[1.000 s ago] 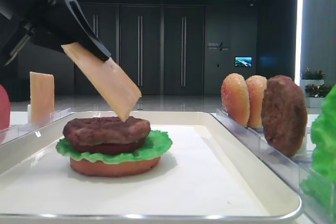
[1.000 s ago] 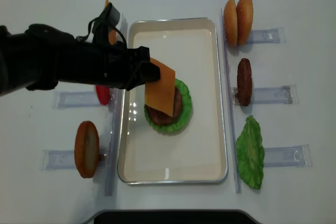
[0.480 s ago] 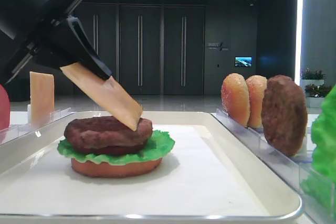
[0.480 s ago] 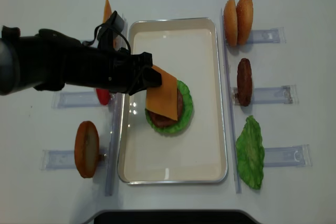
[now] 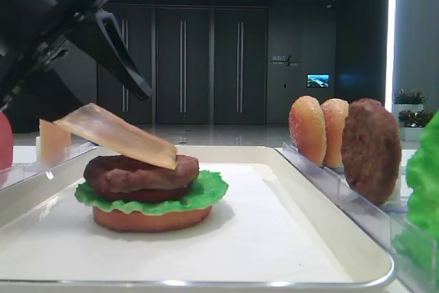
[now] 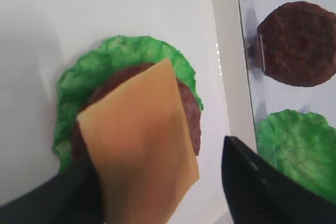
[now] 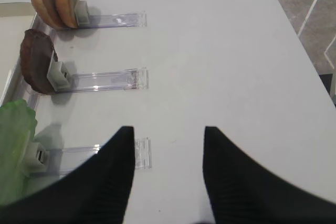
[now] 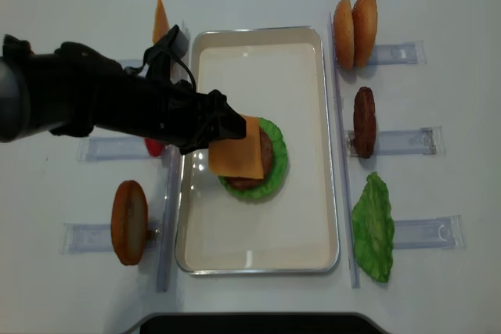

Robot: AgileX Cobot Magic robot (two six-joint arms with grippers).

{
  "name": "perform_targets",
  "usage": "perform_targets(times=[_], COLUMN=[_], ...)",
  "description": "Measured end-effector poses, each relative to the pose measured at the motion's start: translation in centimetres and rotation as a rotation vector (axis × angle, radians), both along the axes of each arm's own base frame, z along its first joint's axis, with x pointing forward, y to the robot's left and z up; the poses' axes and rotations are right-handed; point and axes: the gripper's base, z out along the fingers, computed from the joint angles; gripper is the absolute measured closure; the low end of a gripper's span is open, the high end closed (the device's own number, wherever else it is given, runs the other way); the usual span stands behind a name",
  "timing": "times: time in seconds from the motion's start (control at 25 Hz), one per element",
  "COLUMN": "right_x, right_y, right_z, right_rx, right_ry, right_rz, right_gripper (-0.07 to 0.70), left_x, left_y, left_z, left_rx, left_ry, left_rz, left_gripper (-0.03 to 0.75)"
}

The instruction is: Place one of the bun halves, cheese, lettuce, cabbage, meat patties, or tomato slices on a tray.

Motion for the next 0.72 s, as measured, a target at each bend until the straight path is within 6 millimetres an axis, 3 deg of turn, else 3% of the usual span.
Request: perform_targets(times=[0.4,0.56,0.72], right_x=[0.0,0.0,0.0], right_y=[0.0,0.0,0.0], right_z=[0.0,0.0,0.0], right_rx=[0.0,0.0,0.0], right_ry=[0.0,0.0,0.0], right_rz=[0.0,0.0,0.0], right_gripper=[0.334,0.334,0.334], left_x=[0.5,1.6,3.3], left_y=[1.2,1.0,0.5], left_z=[0.3,1.7,4.6], left_rx=[0.225,0.244,0.242], left_ry=[0.067,0.047,-0.002], left_rz=[-0.023,-0.027,-0.024], left_gripper=[0.204,0.202,0.202])
